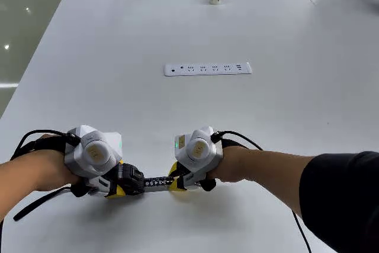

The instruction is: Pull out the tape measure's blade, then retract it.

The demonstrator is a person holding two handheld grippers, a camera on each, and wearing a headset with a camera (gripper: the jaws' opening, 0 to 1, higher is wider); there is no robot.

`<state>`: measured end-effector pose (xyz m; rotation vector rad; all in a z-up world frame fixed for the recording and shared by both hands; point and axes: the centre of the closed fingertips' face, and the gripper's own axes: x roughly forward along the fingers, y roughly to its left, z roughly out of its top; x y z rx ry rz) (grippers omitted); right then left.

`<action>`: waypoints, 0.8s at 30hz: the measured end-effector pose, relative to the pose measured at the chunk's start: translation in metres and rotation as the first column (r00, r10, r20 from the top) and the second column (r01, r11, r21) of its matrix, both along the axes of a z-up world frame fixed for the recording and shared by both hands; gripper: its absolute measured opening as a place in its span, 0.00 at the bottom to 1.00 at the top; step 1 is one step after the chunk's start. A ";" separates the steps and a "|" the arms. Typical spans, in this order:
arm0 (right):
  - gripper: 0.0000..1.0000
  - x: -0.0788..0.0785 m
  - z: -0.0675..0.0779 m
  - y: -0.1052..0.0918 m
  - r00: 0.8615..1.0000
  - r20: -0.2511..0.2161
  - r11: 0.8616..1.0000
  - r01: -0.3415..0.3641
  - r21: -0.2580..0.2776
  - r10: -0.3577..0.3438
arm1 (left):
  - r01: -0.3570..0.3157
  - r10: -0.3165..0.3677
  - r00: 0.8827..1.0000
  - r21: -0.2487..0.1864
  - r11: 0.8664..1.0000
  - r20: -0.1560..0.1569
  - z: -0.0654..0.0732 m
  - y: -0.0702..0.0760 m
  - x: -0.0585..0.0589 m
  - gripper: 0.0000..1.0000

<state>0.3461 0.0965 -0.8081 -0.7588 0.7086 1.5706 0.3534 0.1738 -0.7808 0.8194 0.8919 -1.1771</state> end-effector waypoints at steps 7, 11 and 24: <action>0.10 0.001 0.000 -0.004 1.000 -0.002 1.000 0.003 -0.002 -0.003 | -0.005 0.005 1.000 -0.002 1.000 0.001 -0.001 0.001 0.001 0.32; 0.10 0.002 0.000 -0.007 1.000 -0.002 1.000 0.004 -0.004 -0.004 | -0.005 0.005 1.000 -0.002 1.000 0.001 -0.001 0.001 0.001 0.32; 0.10 0.003 0.001 -0.013 1.000 -0.003 1.000 0.009 -0.009 -0.009 | -0.006 0.006 1.000 -0.002 1.000 0.001 -0.001 0.001 0.003 0.32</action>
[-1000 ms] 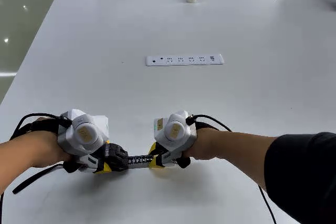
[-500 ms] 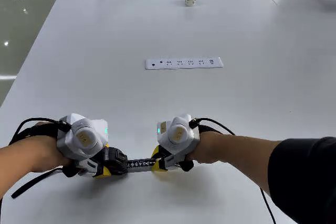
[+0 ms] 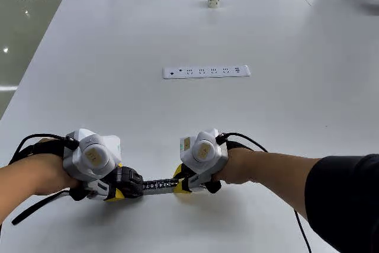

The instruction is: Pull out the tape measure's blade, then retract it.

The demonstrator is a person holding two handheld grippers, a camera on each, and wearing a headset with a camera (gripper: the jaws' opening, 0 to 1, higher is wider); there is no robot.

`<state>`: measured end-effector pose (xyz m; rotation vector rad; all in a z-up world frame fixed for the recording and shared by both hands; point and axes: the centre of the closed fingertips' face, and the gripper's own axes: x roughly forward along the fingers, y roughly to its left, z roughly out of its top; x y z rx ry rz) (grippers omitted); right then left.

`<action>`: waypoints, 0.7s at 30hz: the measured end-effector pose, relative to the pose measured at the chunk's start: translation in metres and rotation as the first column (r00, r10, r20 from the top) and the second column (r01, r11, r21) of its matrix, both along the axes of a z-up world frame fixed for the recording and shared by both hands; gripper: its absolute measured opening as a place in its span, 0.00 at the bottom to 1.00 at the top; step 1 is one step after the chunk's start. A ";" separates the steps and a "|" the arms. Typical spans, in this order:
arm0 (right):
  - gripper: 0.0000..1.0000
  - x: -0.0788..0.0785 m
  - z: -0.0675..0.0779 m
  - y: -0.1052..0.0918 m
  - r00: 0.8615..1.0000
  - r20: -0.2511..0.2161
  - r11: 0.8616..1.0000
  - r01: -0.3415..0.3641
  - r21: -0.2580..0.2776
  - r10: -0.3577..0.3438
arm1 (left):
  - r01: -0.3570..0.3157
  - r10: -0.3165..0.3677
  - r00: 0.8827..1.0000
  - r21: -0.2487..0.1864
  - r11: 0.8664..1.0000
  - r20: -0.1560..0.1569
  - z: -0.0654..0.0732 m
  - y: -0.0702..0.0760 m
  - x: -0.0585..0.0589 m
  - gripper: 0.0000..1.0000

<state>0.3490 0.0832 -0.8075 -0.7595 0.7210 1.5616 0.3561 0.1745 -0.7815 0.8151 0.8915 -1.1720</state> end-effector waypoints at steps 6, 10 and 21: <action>0.10 0.001 0.000 -0.003 1.000 -0.001 1.000 0.001 -0.004 -0.001 | -0.001 0.001 1.000 0.000 1.000 0.001 0.000 0.000 0.000 0.32; 0.10 0.001 0.000 -0.005 1.000 0.006 1.000 0.000 -0.005 0.000 | -0.003 0.003 1.000 -0.001 1.000 0.002 0.000 0.000 0.001 0.32; 0.10 0.000 0.000 -0.010 1.000 0.012 1.000 0.007 -0.005 -0.007 | -0.008 0.008 1.000 0.001 1.000 0.004 0.001 -0.001 -0.001 0.32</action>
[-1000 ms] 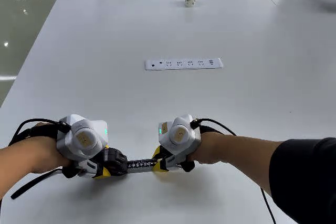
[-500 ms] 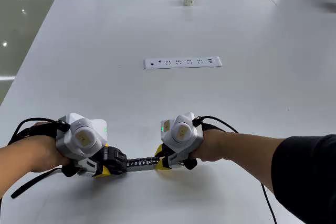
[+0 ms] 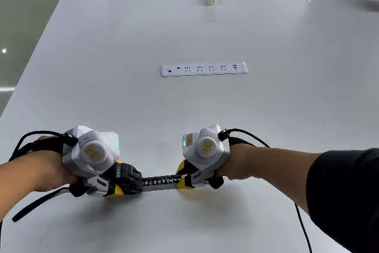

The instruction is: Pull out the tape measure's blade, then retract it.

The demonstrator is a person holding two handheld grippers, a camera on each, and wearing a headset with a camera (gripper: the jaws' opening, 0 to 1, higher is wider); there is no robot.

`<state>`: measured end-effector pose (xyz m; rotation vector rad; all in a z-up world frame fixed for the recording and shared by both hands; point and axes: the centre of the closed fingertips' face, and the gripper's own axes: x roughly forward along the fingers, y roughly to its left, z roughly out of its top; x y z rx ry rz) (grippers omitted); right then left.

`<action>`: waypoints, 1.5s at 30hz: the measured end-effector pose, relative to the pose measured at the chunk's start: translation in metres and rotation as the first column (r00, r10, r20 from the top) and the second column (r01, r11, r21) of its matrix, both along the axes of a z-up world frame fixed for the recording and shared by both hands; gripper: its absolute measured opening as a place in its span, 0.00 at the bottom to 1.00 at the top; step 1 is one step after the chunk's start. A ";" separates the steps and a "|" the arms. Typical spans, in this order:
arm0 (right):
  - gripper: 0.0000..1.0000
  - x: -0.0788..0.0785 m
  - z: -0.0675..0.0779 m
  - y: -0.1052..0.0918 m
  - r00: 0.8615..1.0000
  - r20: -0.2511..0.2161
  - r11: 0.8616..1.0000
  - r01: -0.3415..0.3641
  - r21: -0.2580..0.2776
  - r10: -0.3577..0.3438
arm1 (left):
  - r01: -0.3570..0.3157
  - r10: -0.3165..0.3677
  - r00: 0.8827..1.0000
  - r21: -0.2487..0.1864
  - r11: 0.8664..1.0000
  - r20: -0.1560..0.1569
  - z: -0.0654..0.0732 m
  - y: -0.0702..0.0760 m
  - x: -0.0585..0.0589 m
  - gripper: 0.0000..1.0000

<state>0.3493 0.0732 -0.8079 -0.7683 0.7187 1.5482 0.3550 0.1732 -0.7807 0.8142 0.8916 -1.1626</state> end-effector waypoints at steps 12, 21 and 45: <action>0.10 0.002 0.001 -0.004 1.000 -0.008 1.000 0.001 0.008 -0.001 | 0.002 -0.002 1.000 -0.001 1.000 0.002 0.000 -0.001 0.000 0.32; 0.10 0.005 0.000 -0.015 1.000 -0.017 1.000 0.012 0.000 -0.012 | 0.002 -0.002 1.000 0.001 1.000 0.000 0.000 -0.001 0.001 0.32; 0.10 0.004 0.000 -0.028 0.999 -0.022 1.000 0.024 -0.012 -0.025 | -0.002 0.002 1.000 -0.014 1.000 0.000 0.000 0.001 0.001 0.32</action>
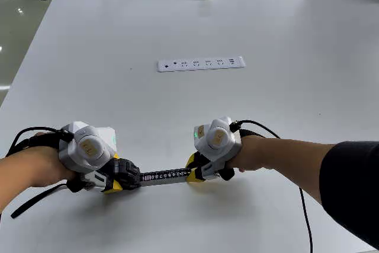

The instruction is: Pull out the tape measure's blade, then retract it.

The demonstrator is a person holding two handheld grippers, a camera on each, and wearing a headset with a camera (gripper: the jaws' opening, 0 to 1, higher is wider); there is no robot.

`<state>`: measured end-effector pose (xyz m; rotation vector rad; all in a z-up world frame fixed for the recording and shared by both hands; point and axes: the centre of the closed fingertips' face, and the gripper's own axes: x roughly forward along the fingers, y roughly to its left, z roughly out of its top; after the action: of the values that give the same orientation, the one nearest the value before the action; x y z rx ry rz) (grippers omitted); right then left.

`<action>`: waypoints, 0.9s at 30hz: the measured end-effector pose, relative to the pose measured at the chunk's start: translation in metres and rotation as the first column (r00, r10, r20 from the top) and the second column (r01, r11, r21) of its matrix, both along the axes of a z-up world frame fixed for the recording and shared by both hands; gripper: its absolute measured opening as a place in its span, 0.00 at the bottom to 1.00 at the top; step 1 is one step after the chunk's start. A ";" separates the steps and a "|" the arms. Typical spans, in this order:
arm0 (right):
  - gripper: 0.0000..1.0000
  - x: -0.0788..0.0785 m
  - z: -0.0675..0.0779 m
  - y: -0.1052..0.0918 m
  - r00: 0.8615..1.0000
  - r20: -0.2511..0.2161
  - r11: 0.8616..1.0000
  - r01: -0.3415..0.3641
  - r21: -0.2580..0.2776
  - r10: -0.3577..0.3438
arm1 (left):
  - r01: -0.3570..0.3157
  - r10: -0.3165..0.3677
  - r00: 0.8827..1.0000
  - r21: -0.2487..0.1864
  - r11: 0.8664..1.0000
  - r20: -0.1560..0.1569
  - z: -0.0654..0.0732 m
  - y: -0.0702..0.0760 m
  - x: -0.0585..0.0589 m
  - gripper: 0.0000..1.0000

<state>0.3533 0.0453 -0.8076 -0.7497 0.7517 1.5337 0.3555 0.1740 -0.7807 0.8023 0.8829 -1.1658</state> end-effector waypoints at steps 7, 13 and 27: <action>0.10 0.000 0.000 -0.003 1.000 0.003 1.000 0.001 -0.006 -0.001 | 0.001 -0.001 1.000 -0.004 1.000 -0.002 -0.001 0.000 0.000 0.32; 0.10 0.000 0.001 -0.008 1.000 0.000 1.000 0.007 -0.011 -0.007 | 0.003 -0.003 1.000 -0.005 1.000 -0.003 0.000 -0.001 -0.001 0.31; 0.10 0.003 0.002 -0.019 1.000 -0.004 1.000 0.010 -0.023 -0.010 | -0.004 0.004 1.000 -0.014 1.000 -0.003 0.000 0.000 0.000 0.32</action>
<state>0.3559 0.0264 -0.8056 -0.7585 0.7762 1.5206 0.3556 0.1740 -0.7806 0.7873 0.8775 -1.1686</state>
